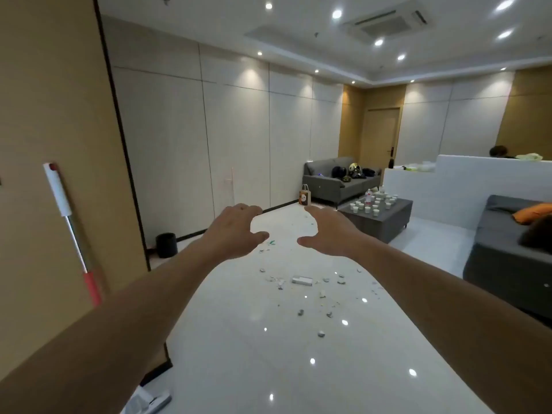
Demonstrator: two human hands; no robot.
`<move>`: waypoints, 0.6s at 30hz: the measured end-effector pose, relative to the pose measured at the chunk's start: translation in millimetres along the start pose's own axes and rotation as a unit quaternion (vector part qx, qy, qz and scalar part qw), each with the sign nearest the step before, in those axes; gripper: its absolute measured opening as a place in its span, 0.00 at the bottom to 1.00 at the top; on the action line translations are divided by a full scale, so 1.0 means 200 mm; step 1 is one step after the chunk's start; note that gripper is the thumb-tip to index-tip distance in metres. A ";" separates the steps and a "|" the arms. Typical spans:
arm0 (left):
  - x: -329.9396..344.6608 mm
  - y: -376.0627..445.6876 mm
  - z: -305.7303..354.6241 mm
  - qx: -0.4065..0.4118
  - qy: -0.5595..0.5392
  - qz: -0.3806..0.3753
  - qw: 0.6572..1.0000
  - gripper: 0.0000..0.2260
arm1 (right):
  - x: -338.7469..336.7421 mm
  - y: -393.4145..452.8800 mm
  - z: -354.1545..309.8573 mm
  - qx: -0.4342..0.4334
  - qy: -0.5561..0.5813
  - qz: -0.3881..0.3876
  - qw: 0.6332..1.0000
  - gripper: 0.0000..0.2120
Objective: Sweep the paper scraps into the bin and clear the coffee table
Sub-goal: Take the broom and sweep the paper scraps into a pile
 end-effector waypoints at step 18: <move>0.90 1.68 -0.60 -0.040 0.020 -0.102 0.994 0.30 | 0.62 1.72 0.75 0.030 -0.020 -0.051 0.998 0.40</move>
Point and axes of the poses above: each hand's wrist, its own y-axis towards the middle knuckle, its own x-axis out of the palm, z = x × y, the point moved 7 cm from there along y, towards the middle knuckle, and after that the axes turned 11 degrees about -x, right-handed, at the moved point
